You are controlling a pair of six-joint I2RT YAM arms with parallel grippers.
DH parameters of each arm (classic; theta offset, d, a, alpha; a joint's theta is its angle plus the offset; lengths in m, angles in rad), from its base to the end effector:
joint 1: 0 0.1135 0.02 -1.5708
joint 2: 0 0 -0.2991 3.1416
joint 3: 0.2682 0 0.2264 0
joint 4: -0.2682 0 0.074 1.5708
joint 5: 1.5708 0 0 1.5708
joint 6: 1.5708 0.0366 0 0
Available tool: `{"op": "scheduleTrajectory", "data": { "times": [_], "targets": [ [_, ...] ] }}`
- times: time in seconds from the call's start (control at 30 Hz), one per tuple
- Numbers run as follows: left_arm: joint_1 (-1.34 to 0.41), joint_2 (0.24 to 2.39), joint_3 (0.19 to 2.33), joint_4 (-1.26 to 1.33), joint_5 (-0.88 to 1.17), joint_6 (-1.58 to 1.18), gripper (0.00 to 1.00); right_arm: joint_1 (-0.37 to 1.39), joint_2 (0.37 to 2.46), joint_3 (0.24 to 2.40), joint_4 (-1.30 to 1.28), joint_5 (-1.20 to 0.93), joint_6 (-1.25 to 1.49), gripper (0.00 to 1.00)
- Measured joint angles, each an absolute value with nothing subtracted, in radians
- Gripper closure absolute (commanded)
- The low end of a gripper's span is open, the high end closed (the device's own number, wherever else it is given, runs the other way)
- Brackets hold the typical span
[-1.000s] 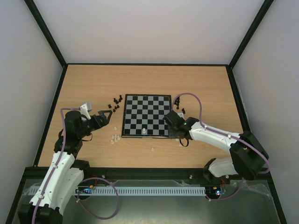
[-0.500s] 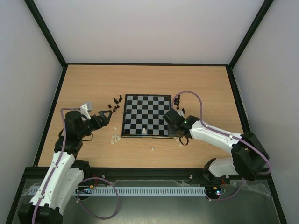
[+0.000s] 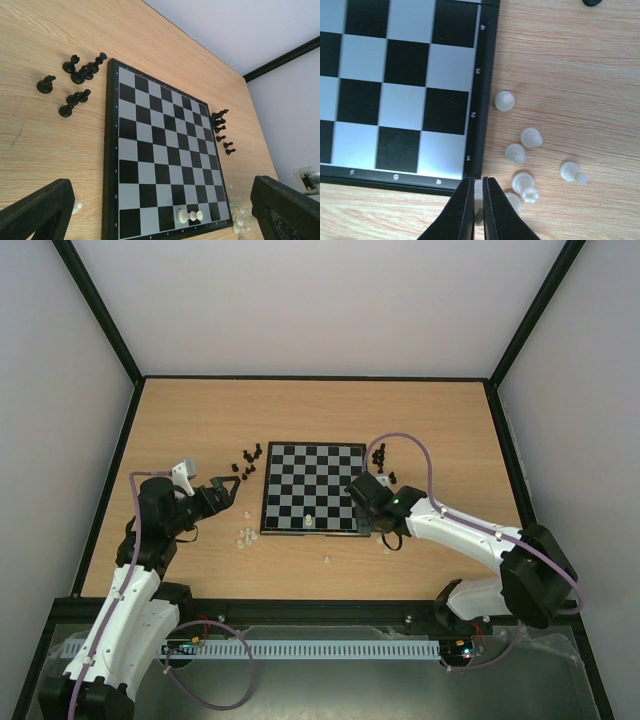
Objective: Set up the chess pieces on the board
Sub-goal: Pick up the chess piece at the center of the board, then place the chess piece on the chessboard.
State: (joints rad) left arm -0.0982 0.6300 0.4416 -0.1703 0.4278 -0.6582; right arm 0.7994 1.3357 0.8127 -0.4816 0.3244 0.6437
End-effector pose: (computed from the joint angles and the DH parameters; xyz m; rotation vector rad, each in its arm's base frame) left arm 0.1025 -0.0254 0.2701 -0.2611 1.9886 -0.9079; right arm 0.1671 0.1551 0.2556 -0.0759 2.5053 0.1735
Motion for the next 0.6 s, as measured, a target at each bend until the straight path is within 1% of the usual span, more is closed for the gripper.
{"op": "scheduleTrajectory", "data": {
  "times": [0.3, 0.6],
  "targets": [
    [-0.098, 0.633, 0.436, -0.166, 0.427, -0.663, 0.01, 0.92, 1.358, 0.925, -0.491, 0.352, 0.648, 0.94],
    [-0.098, 0.634, 0.436, -0.166, 0.426, -0.663, 0.0, 0.986, 1.502, 0.976, -0.426, 0.355, 0.643, 0.94]
  ]
}}
